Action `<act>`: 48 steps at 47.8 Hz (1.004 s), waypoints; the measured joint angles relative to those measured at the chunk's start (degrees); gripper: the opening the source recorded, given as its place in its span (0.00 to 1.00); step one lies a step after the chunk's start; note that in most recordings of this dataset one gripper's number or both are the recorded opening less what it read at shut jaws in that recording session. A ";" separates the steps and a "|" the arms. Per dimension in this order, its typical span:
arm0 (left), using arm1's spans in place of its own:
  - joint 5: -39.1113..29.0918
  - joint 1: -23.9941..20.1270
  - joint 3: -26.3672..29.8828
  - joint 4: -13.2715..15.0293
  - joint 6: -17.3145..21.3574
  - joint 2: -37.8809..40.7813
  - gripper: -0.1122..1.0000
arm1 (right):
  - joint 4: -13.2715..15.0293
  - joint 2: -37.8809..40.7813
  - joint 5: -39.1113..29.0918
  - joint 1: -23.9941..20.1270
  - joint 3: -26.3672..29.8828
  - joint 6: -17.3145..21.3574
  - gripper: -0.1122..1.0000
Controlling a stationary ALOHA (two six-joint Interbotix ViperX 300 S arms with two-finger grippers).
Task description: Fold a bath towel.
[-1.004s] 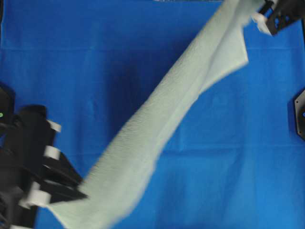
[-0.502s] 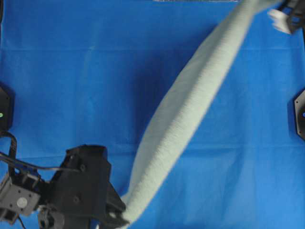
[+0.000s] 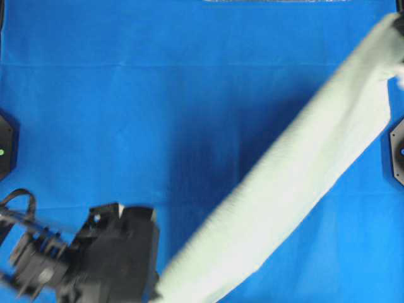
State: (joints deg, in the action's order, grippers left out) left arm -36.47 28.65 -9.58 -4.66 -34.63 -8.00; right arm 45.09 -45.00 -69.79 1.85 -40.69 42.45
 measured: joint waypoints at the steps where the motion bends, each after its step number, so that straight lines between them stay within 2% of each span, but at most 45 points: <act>1: -0.18 -0.53 -1.05 0.00 -0.70 -0.18 0.19 | 0.09 1.49 0.70 0.79 -0.09 0.00 0.19; 7: 0.88 -3.78 -9.67 -0.09 -4.83 -1.76 0.19 | 0.53 11.34 8.26 6.94 -0.26 -0.26 0.19; 11: 2.72 -5.80 -16.61 -0.09 -6.50 -3.16 0.19 | 0.88 18.11 17.75 12.57 -0.26 -0.53 0.19; 20: 8.44 -9.58 -31.73 -0.09 -7.82 -6.86 0.19 | 1.76 32.43 37.97 23.82 1.32 -2.64 0.19; 24: 10.99 -12.04 -37.71 -0.09 -8.35 -8.00 0.19 | 1.93 37.88 43.77 26.98 3.16 -4.22 0.19; 32: 14.85 -16.26 -44.82 -0.09 -8.44 -9.14 0.19 | 2.02 47.46 47.72 30.06 7.56 -7.47 0.19; 41: 15.47 -17.40 -46.58 0.00 -8.44 -9.49 0.19 | 2.02 51.06 49.39 31.11 10.28 -8.79 0.19; 43: 15.47 -17.58 -46.67 -0.09 -8.35 -9.49 0.25 | 2.02 51.24 50.10 31.38 10.63 -8.79 0.19; 46: 15.47 -17.58 -46.67 -0.09 -8.35 -9.49 0.41 | 2.02 51.24 51.59 31.90 10.90 -8.88 0.20; 48: 15.56 -17.67 -46.67 -0.09 -8.17 -9.49 0.53 | 2.11 51.24 52.47 32.34 11.16 -8.88 0.27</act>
State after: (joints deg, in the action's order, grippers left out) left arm -20.92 10.99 -56.25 -4.75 -42.80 -17.49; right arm 47.20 6.24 -17.31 34.19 -29.53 33.57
